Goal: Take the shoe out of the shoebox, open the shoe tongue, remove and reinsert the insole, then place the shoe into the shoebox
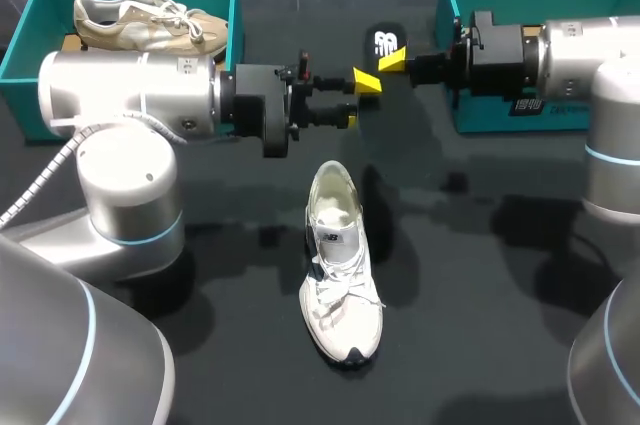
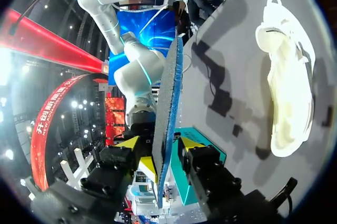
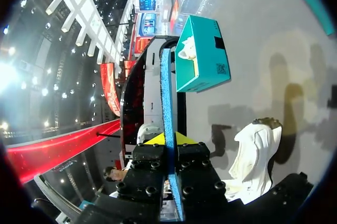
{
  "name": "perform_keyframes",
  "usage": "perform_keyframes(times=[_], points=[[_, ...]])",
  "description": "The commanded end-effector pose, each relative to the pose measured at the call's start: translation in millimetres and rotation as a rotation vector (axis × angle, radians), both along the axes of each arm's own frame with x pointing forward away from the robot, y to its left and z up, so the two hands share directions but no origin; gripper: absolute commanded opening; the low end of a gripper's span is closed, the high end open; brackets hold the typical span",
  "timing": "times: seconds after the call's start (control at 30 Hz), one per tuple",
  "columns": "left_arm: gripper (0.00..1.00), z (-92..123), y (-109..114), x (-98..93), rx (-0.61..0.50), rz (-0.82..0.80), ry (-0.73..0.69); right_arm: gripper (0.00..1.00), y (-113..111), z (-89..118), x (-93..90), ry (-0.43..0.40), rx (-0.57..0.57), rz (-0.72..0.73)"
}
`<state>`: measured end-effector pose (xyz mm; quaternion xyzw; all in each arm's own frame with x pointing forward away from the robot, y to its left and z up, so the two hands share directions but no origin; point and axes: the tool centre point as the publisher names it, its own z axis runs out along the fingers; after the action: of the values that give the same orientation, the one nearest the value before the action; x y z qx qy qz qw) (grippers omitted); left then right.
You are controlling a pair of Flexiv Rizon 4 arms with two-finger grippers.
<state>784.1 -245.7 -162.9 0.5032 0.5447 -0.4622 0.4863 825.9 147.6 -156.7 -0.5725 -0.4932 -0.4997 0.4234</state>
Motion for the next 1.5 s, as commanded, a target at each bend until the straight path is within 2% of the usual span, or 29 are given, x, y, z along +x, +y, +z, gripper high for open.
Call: perform_keyframes(times=[0.03, 0.27, 0.5, 0.57, 0.63, 0.87, 0.93, 1.0, 1.3, 1.33, 1.37, 1.4, 1.43, 1.5], points=[[0.42, -4, -4, 0.8, -0.001, 0.006, -0.001, 0.00, 5, -2, 2.2, 0.003, 0.003, 0.005], [0.33, -9, -7, 1.6, 0.002, 0.014, 0.002, 0.00, 12, -4, 4.3, 0.006, 0.015, 0.014], [0.31, -11, -8, 2.7, 0.005, 0.023, -0.002, 0.00, 14, -6, 4.8, 0.017, 0.024, 0.023], [0.23, -11, -9, 3.0, 0.005, 0.025, -0.002, 0.00, 14, -6, 4.8, 0.019, 0.027, 0.024], [0.19, -11, -9, 3.2, 0.006, 0.027, -0.004, 0.00, 14, -6, 4.9, 0.021, 0.029, 0.023], [0.18, -14, -10, 5.1, 0.010, 0.034, -0.001, 0.00, 15, -7, 4.8, 0.023, 0.032, 0.024], [0.12, -15, -10, 5.6, 0.012, 0.036, 0.000, 0.00, 15, -7, 4.3, 0.025, 0.034, 0.025], [0.01, -15, -10, 5.8, 0.013, 0.037, 0.002, 0.00, 15, -8, 4.1, 0.028, 0.036, 0.026], [0.00, -16, -10, 5.4, 0.015, 0.035, 0.000, 0.00, 16, -8, 4.3, 0.033, 0.039, 0.026], [0.00, -16, -10, 5.1, 0.015, 0.035, -0.001, 0.09, 15, -8, 4.4, 0.030, 0.040, 0.023], [0.00, -16, -9, 4.9, 0.015, 0.035, -0.002, 0.35, 15, -8, 4.3, 0.030, 0.041, 0.022], [0.00, -15, -8, 4.7, 0.015, 0.036, -0.002, 0.49, 14, -7, 4.0, 0.026, 0.042, 0.017], [0.00, -15, -6, 4.0, 0.016, 0.036, -0.006, 1.00, 13, -7, 3.3, 0.022, 0.041, 0.012], [0.00, -15, -2, 3.7, 0.022, 0.036, -0.014, 1.00, 11, -5, 1.8, 0.016, 0.043, 0.007]])
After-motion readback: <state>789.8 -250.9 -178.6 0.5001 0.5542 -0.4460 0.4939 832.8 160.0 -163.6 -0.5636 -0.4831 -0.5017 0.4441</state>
